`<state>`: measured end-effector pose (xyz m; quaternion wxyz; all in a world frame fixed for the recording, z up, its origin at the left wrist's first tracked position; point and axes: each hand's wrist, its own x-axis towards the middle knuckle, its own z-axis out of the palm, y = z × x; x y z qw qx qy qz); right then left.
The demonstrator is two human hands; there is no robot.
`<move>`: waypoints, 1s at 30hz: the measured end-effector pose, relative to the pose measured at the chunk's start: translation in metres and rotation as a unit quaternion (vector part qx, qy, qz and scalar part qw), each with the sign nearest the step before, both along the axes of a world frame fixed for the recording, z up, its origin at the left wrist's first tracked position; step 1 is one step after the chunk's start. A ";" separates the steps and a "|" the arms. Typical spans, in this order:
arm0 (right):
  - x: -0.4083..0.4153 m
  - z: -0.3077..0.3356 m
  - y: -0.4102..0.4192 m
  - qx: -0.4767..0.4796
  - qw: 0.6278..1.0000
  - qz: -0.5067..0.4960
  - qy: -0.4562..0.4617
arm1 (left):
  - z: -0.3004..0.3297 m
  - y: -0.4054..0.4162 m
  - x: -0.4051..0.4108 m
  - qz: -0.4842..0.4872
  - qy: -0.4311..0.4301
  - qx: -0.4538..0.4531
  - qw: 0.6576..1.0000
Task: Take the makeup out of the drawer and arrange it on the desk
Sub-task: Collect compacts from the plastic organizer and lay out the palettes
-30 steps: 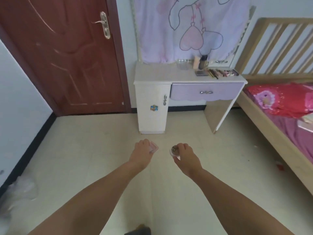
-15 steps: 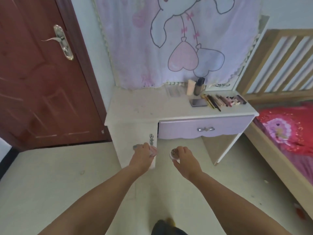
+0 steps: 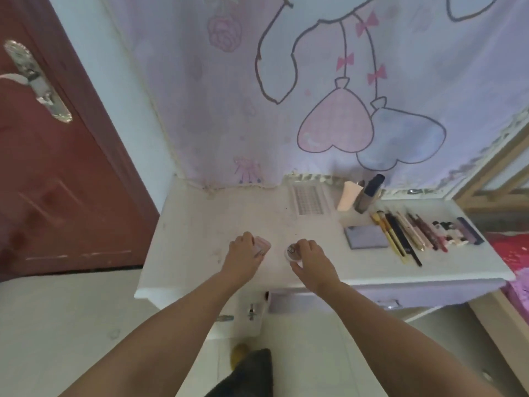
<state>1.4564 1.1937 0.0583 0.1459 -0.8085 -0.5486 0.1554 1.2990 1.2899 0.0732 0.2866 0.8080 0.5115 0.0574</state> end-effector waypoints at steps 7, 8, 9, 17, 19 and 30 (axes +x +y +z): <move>0.044 -0.001 0.110 0.000 0.999 -0.018 0.034 | -0.007 0.105 0.070 -0.003 0.012 -0.025 1.000; 0.050 -0.004 0.122 -0.003 0.999 -0.017 0.035 | -0.010 0.115 0.079 -0.003 0.016 -0.028 0.999; 0.057 -0.007 0.134 -0.007 0.999 -0.016 0.039 | -0.014 0.125 0.088 0.001 0.019 -0.031 0.999; 0.091 -0.031 0.219 -0.030 0.999 0.019 0.027 | -0.042 0.185 0.131 0.063 0.038 -0.006 0.997; 0.096 -0.037 0.229 -0.038 0.997 0.040 -0.044 | -0.049 0.194 0.136 0.077 0.052 -0.011 0.996; 0.079 -0.035 0.205 0.052 0.987 0.117 -0.099 | -0.047 0.198 0.122 0.120 -0.024 -0.057 0.991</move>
